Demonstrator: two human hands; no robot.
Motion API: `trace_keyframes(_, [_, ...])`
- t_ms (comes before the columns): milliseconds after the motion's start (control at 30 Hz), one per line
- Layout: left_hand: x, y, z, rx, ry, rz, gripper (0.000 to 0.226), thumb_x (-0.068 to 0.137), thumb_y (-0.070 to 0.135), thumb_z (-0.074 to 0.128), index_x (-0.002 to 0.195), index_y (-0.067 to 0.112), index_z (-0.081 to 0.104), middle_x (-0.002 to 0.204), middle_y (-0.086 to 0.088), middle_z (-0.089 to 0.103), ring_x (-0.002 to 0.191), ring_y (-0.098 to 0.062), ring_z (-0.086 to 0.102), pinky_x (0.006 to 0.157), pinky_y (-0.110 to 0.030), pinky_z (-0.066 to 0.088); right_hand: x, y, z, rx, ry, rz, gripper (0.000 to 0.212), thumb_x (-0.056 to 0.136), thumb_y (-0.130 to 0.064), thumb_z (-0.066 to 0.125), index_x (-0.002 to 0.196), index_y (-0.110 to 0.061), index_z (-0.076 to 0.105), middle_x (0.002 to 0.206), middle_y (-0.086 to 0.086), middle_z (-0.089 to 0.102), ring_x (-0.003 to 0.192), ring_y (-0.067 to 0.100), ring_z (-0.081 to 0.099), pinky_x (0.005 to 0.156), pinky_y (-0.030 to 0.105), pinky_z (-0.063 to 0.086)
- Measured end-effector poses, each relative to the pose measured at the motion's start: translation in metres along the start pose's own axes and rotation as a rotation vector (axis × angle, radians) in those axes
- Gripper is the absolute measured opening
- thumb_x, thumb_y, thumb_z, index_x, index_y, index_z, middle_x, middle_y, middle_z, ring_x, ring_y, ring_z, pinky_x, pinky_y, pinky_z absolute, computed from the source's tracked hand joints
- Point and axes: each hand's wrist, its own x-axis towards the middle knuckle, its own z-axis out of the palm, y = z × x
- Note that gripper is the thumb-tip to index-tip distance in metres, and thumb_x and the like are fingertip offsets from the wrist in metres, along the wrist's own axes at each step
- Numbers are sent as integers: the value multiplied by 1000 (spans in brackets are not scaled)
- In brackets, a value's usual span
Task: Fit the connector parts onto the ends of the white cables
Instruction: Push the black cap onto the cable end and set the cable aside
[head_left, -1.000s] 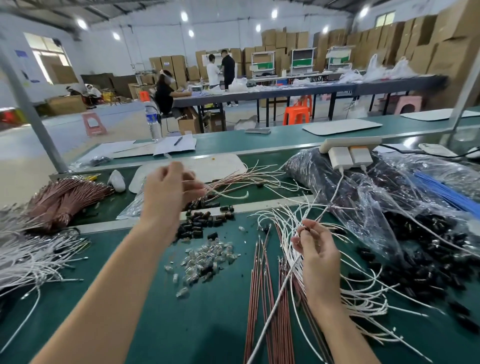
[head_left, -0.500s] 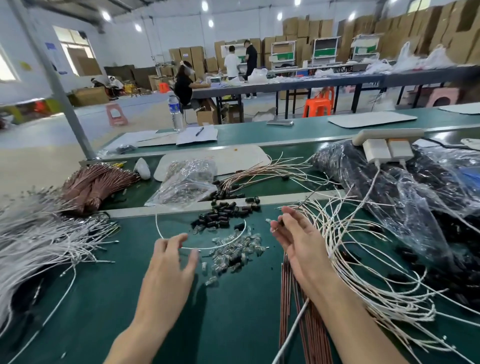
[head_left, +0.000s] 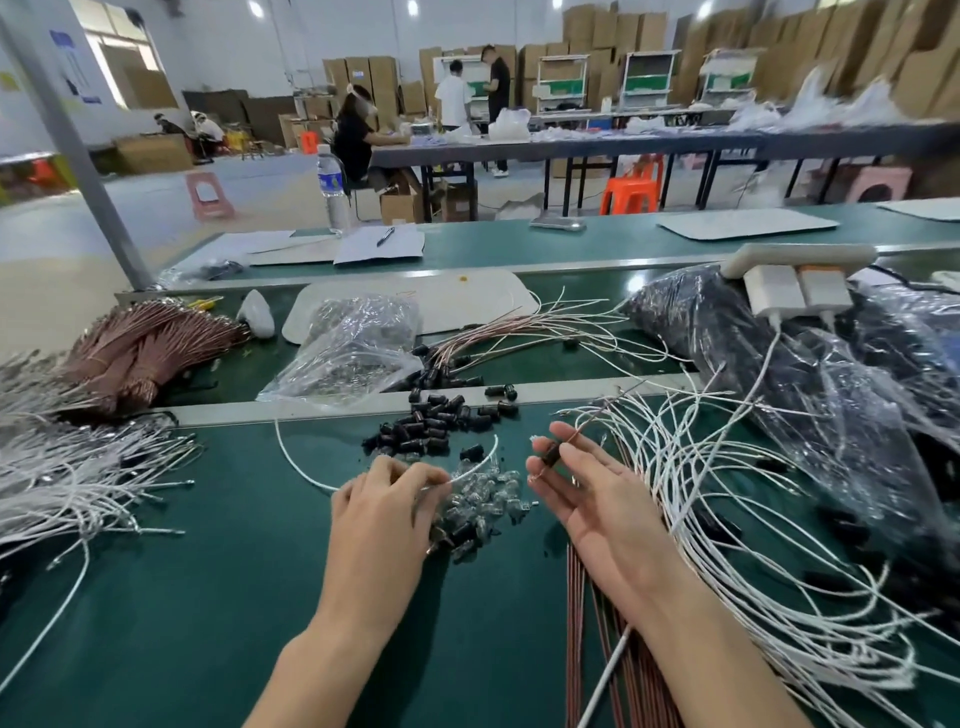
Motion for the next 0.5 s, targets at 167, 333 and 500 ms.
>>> trace_keyframes(167, [-5, 3, -9, -313, -8, 144, 15, 95, 27, 61, 105, 32, 70, 98, 19, 57, 88, -22, 62, 75, -44, 52, -2, -3, 1, 30, -11, 30, 27, 101, -5, 50, 123, 1, 65, 100, 14, 71, 82, 20, 71, 78, 30, 62])
trace_keyframes(333, [-9, 5, -12, -354, -17, 238, 16, 94, 32, 56, 103, 36, 68, 96, 19, 55, 85, -25, 60, 72, -45, 51, -5, -6, 2, 47, -20, 62, 26, 97, -10, 57, 117, -2, 71, 96, 11, 73, 77, 16, 69, 71, 27, 61])
trace_keyframes(500, [-8, 2, -12, -356, -31, 241, 26, 94, 14, 62, 102, 38, 68, 97, 17, 56, 88, -25, 60, 73, -44, 52, -7, -8, 0, 25, -58, 84, 26, 96, -17, 61, 115, -4, 74, 97, 8, 73, 73, 12, 68, 67, 26, 60])
